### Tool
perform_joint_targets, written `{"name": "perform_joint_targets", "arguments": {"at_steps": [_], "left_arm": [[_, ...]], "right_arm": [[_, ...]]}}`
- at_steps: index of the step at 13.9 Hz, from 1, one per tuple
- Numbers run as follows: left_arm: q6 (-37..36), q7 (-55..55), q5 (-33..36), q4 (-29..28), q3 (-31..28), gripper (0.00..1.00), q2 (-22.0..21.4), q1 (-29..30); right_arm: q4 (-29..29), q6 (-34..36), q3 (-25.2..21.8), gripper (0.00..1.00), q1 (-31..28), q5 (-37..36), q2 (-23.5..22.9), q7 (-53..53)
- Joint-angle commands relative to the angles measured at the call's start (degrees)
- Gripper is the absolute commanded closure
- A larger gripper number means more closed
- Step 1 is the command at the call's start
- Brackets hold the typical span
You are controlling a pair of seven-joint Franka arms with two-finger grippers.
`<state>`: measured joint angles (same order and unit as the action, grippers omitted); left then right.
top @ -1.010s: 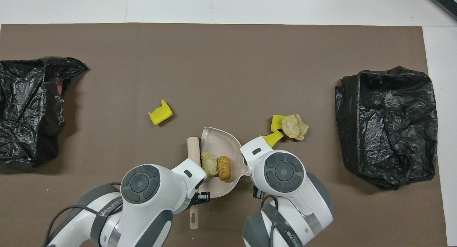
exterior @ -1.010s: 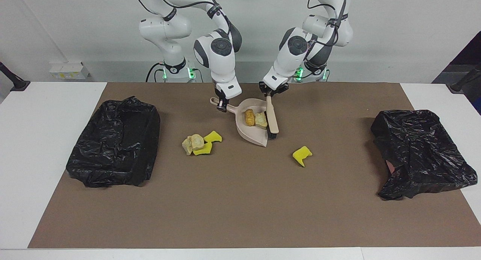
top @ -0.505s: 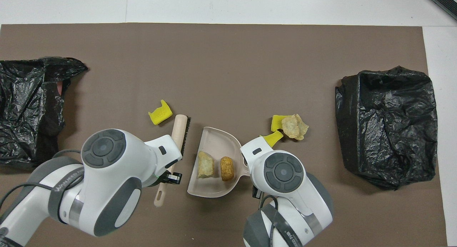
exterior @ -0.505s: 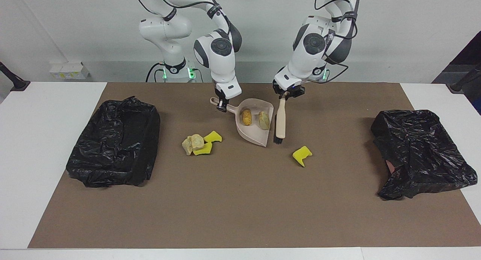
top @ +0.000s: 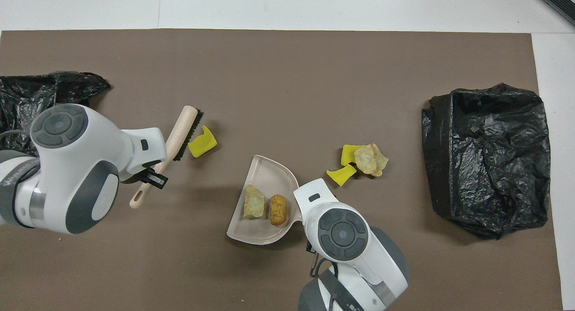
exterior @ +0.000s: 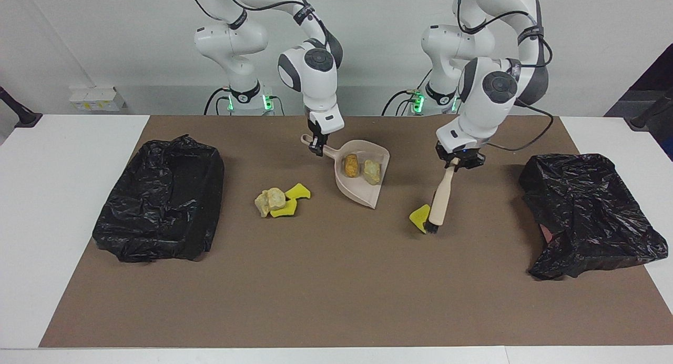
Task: Sweep and dump trash in bin
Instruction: 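Sweep the yellow sponge into the dustpan with the left gripper's brush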
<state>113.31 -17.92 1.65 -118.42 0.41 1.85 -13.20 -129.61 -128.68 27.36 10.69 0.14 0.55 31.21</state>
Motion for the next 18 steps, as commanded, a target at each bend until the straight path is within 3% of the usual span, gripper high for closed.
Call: {"name": "perform_joint_targets", "arguments": {"at_steps": [1,3,8,11,13,18], "left_arm": [[1.0,-6.2,3.4,5.6,0.6,1.00,6.5,2.1],[1.5,-8.4,5.5,6.8,0.6,1.00,9.7,2.0],[-2.5,-10.6,4.2,2.1,1.4,1.00,6.4,-2.2],[-5.5,-7.4,-6.3,-2.7,1.3,1.00,2.7,-8.2],[-6.5,-3.6,-8.3,-3.4,1.4,1.00,1.8,-12.2],[-13.2,4.2,-13.4,-0.4,1.3,1.00,1.6,-12.7]], "right_arm": [[-1.4,-2.1,0.3,1.00,-0.2,-1.2,1.1,-2.7],[-1.6,-2.2,0.3,1.00,-0.1,-1.2,0.9,-3.3],[-1.6,-1.8,0.3,1.00,-0.1,-1.2,0.9,-4.1],[-1.6,-1.6,0.3,1.00,-0.1,-1.2,0.9,-4.1],[-1.6,-1.5,0.3,1.00,-0.1,-1.2,0.9,-4.1],[-1.5,-1.3,0.3,1.00,-0.1,-1.2,0.8,-4.1]]}}
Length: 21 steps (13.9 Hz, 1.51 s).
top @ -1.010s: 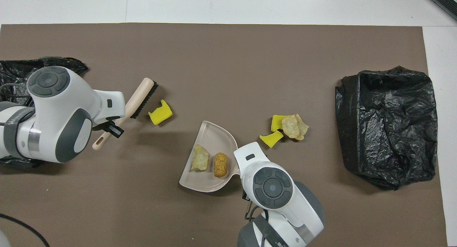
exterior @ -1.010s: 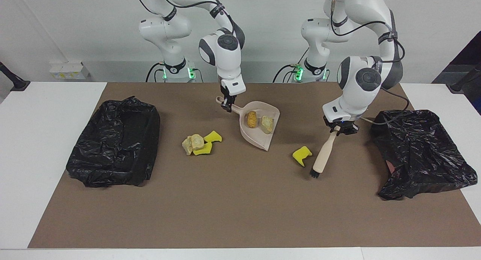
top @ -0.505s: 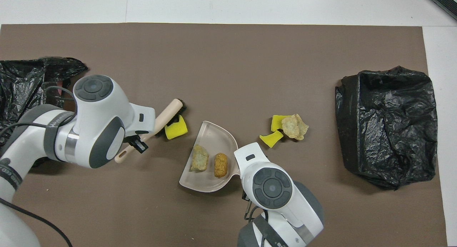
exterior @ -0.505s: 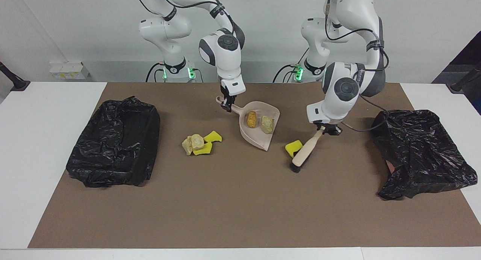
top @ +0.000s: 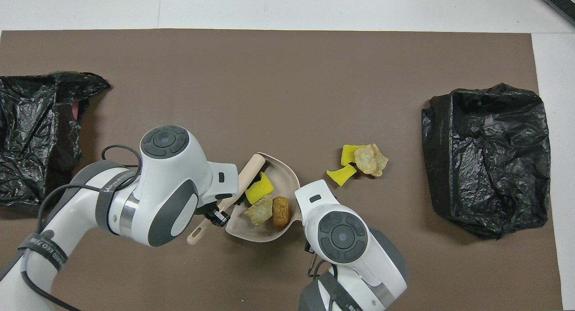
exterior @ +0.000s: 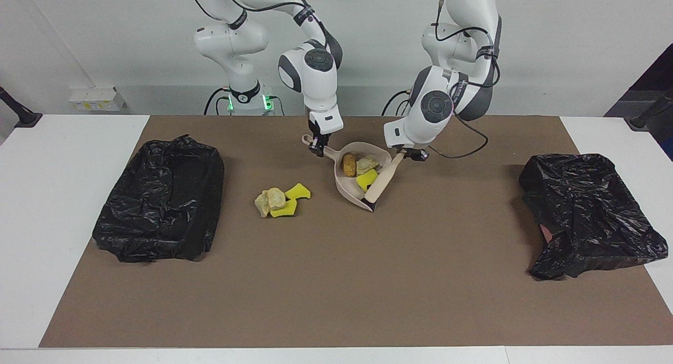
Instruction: Sweep and dump trash in bin
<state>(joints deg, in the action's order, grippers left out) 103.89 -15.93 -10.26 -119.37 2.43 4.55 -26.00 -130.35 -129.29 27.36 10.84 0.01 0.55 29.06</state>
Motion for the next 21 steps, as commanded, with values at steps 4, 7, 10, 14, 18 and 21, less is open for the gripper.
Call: {"name": "perform_joint_targets", "arguments": {"at_steps": [4,7,10,14,18,21], "left_arm": [[-7.3,16.8,-2.3,0.4,-0.9,1.00,-5.0,-0.2],[-8.5,28.8,-2.3,-0.1,-0.7,1.00,-9.0,-0.5],[-10.8,34.2,-2.3,-0.8,-0.7,1.00,-10.8,-3.4],[-5.3,33.1,-2.2,-2.7,-0.9,1.00,-11.4,-3.6],[-5.9,41.2,2.2,-4.5,-0.9,1.00,-12.5,-3.2],[-3.8,46.9,3.1,-7.5,-0.4,1.00,-14.6,-4.2]], "right_arm": [[-0.8,-0.6,0.3,1.00,-0.4,-1.1,0.5,-1.2],[-0.7,-0.6,0.3,1.00,-0.4,-1.1,0.3,-0.1],[-0.7,-0.6,0.3,1.00,-0.4,-1.1,0.3,-0.1],[-0.2,-0.6,0.1,1.00,-1.3,-1.1,0.9,3.7],[0.0,0.6,-1.2,1.00,-3.5,0.1,3.8,9.0],[0.0,1.2,-7.0,1.00,-3.7,4.9,7.3,17.8]]}}
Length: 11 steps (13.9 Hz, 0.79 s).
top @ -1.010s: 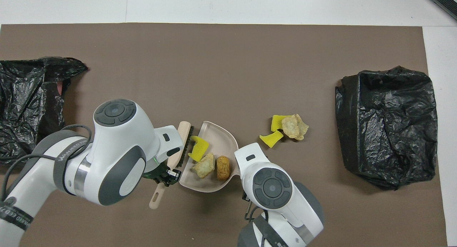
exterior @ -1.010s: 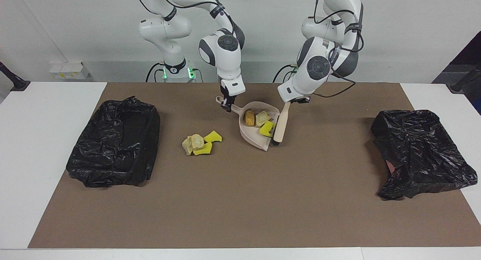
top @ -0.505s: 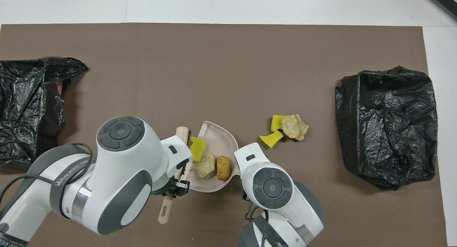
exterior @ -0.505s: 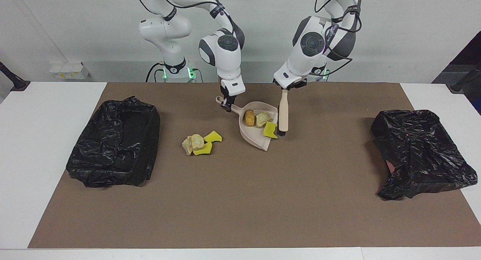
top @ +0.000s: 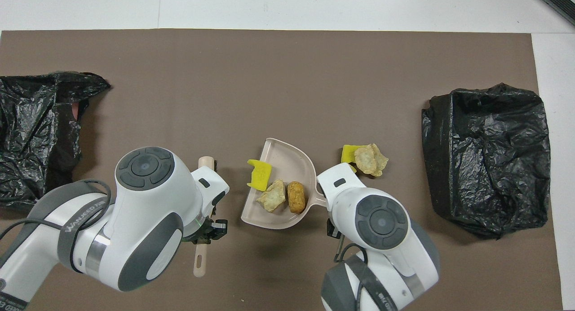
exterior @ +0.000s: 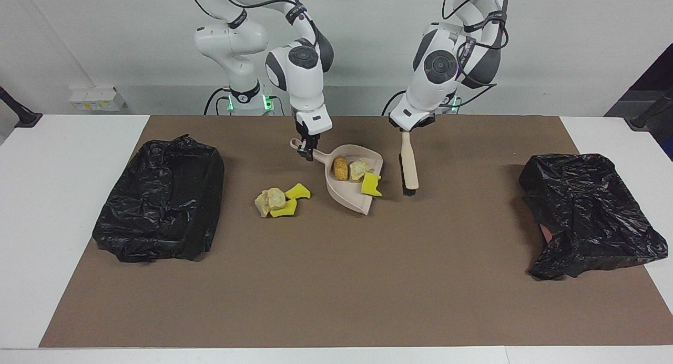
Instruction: Sweep and dump trash in bin
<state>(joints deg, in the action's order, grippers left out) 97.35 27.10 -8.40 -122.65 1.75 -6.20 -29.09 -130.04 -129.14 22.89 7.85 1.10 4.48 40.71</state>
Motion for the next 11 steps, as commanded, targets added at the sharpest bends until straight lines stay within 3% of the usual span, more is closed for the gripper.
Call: {"name": "perform_joint_targets", "arguments": {"at_steps": [1,2,5,8,11], "left_arm": [[6.3,6.5,1.2,-6.8,0.4,1.00,-5.4,-2.7],[10.1,9.8,1.2,-9.9,0.5,1.00,-7.3,-4.5],[12.1,14.4,1.1,-14.3,0.6,1.00,-10.0,-12.1],[15.0,21.7,0.9,-16.4,0.7,1.00,-10.0,-20.7],[22.7,31.7,0.8,-19.5,0.7,1.00,-8.2,-29.8]], "right_arm": [[-0.3,1.2,-5.1,1.00,-0.7,7.7,4.6,10.7],[0.0,2.0,-9.0,1.00,-0.7,11.2,5.5,15.5],[7.1,12.0,-21.6,1.00,-0.8,15.3,5.1,29.1],[12.1,15.9,-31.9,1.00,-1.0,15.5,4.0,35.7],[19.0,25.0,-43.6,1.00,-1.3,16.6,1.1,44.1]]}}
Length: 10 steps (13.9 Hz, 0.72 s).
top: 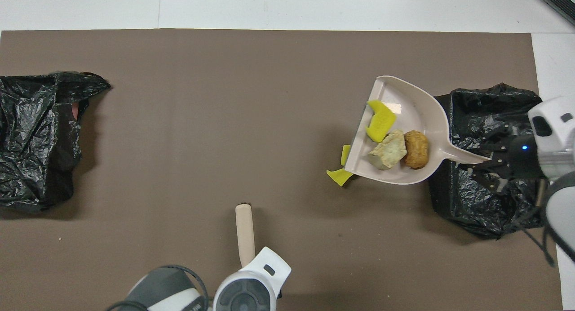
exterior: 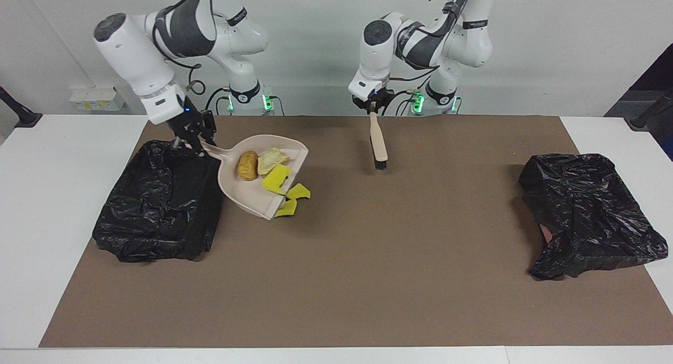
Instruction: Sweep and dump trash in bin
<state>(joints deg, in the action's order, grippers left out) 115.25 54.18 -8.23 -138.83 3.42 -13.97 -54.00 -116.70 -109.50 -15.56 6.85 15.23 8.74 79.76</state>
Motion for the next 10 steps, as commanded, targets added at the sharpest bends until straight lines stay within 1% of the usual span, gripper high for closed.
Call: {"name": "perform_joint_targets", "arguments": {"at_steps": [1,2,3,4,6,8,10], "left_arm": [[5.2,6.1,0.5,-3.4,-1.0,1.00,-0.1,-6.5],[5.3,6.7,0.0,-3.4,-1.0,1.00,-0.2,-7.0],[6.1,6.9,-0.9,-3.3,-0.7,1.00,0.1,-8.1],[8.0,7.2,-1.7,-3.3,-0.8,1.00,1.1,-10.0],[9.4,6.9,-2.0,-3.1,-0.8,1.00,2.5,-10.4],[10.3,6.5,-2.7,-3.2,-0.8,1.00,2.8,-10.4],[10.4,6.5,-2.8,-3.1,-0.9,1.00,4.2,-10.2]], "right_arm": [[7.8,8.5,-8.6,1.00,-0.5,1.5,-4.0,7.9],[8.9,9.4,-11.7,1.00,-0.5,0.9,-4.3,11.1],[9.6,9.6,-14.8,1.00,-0.6,-1.3,-4.5,13.7],[10.2,9.5,-16.5,1.00,-0.5,-4.6,-4.5,15.1],[10.4,7.6,-17.7,1.00,-0.6,-10.8,-5.0,18.0],[10.4,2.8,-17.9,1.00,-0.6,-18.4,-5.7,21.1],[10.4,1.4,-17.4,1.00,-0.5,-22.3,-6.5,24.0]]}}
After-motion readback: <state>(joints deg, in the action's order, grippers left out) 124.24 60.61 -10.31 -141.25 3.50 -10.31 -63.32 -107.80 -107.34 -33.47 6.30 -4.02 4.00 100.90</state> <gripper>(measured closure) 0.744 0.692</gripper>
